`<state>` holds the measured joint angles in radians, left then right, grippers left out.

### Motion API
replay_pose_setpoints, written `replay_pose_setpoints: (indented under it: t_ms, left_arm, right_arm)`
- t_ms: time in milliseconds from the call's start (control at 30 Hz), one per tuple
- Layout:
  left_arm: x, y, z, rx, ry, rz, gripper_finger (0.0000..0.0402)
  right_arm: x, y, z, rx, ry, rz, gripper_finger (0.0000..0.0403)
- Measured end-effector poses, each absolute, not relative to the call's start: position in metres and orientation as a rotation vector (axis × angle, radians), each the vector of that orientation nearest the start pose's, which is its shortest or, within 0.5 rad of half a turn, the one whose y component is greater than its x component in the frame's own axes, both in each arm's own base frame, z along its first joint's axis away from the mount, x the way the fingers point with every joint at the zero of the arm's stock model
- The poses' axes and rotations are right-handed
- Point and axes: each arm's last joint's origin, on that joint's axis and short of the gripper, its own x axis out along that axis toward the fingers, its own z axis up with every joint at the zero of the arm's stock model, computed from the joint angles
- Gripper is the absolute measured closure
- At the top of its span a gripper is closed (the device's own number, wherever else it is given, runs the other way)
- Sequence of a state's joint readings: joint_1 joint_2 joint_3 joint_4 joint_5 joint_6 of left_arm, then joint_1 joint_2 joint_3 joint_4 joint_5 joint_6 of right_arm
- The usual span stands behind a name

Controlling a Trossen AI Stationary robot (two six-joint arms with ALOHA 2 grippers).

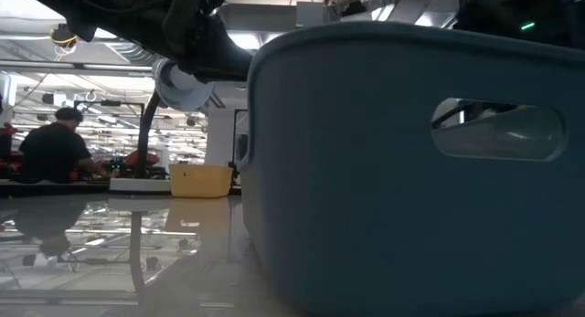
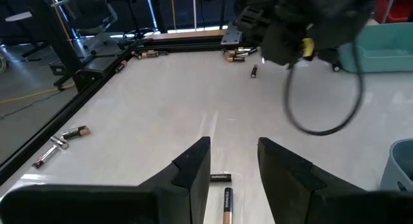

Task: Sort batteries
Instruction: Put the black battery into the blue bin

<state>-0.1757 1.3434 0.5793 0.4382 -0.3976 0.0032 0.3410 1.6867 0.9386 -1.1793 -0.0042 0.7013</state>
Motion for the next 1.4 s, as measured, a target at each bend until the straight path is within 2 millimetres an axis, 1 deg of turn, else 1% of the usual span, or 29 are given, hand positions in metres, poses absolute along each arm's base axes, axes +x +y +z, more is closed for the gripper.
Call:
replay_pose_setpoints:
  t_ms: [133,233,333,433,533,600,667,733,800,933,967,1000,1133,1233,1300,1400]
  left_arm:
    - [0.266,-0.036,0.204,0.096,0.314,0.219,0.0282]
    - [0.266,-0.036,0.204,0.099,0.314,0.219,0.0282]
    - [0.266,-0.036,0.204,0.1,0.319,0.219,0.0282]
    - [0.266,-0.036,0.203,0.103,0.327,0.218,0.0282]
    - [0.266,-0.036,0.203,0.103,0.326,0.218,0.0282]
    - [0.266,-0.036,0.203,0.103,0.327,0.219,0.0282]
    - [0.266,-0.036,0.203,0.103,0.326,0.219,0.0282]
    - [0.266,-0.036,0.203,0.103,0.326,0.218,0.0282]
    - [0.266,-0.036,0.203,0.103,0.325,0.219,0.0282]
    - [0.266,-0.036,0.203,0.102,0.324,0.218,0.0282]
    - [0.266,-0.036,0.203,0.103,0.324,0.218,0.0282]
    - [0.266,-0.036,0.203,0.103,0.324,0.219,0.0282]
    - [0.266,-0.036,0.203,0.102,0.323,0.218,0.0282]
    - [0.266,-0.036,0.203,0.104,0.324,0.218,0.0282]
    - [0.266,-0.036,0.203,0.106,0.326,0.218,0.0282]
    - [0.266,-0.036,0.203,0.108,0.331,0.218,0.0282]
  right_arm:
    - [0.231,0.056,0.152,0.135,1.858,-0.436,0.0166]
    - [0.234,0.04,0.151,0.155,1.862,-0.427,0.0166]
    - [0.229,0.027,0.146,0.167,1.898,-0.425,0.0166]
    - [0.223,0.018,0.136,0.21,1.917,-0.401,0.0166]
    - [0.218,0.015,0.127,0.269,1.909,-0.349,0.0167]
    - [0.216,0.014,0.122,0.286,1.903,-0.341,0.0175]
    - [0.215,0.014,0.121,0.283,1.899,-0.341,0.0195]
    - [0.215,0.014,0.121,0.278,1.896,-0.344,0.0226]
    - [0.216,0.014,0.121,0.287,1.891,-0.338,0.0267]
    - [0.217,0.014,0.121,0.278,1.892,-0.322,0.0362]
    - [0.216,0.014,0.121,0.273,1.892,-0.321,0.0378]
    - [0.217,0.014,0.121,0.268,1.891,-0.325,0.0385]
    - [0.223,0.014,0.126,0.258,1.88,-0.329,0.0368]
    - [0.231,0.014,0.135,0.244,1.842,-0.327,0.0375]
    - [0.242,0.014,0.149,0.238,1.746,-0.325,0.0389]
    - [0.242,0.017,0.169,0.242,1.717,-0.307,0.0391]
